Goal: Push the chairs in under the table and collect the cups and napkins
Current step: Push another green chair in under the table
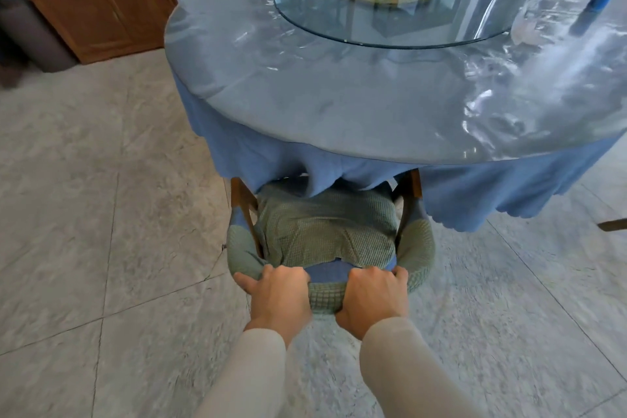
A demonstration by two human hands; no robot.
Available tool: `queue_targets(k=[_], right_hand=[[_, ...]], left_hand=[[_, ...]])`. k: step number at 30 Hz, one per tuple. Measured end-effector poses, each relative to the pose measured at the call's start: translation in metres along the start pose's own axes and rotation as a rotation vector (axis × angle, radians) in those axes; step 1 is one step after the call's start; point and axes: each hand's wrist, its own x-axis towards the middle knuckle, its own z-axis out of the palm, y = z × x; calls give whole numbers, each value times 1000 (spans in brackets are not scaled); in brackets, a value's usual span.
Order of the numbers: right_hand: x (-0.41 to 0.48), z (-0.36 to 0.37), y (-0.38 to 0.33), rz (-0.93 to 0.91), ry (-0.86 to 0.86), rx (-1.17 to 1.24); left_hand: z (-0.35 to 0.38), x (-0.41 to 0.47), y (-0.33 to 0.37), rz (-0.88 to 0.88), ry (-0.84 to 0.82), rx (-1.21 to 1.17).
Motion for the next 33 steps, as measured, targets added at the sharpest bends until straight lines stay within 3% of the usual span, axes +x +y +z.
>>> queue_targets(k=[13,20,28,33], right_hand=[[90,-20,-63,133,99,63],[140,-21,-80,176,349,120],[205,-47,-93,210,372,146],[228,-55,-116,226,324,189]], left_hand=[[-50,114,-49,210,126,41],[-60,182,-62,313,317,-20],[-97,248,-62,358,366,45],[-116,278,-79,400,313,120]])
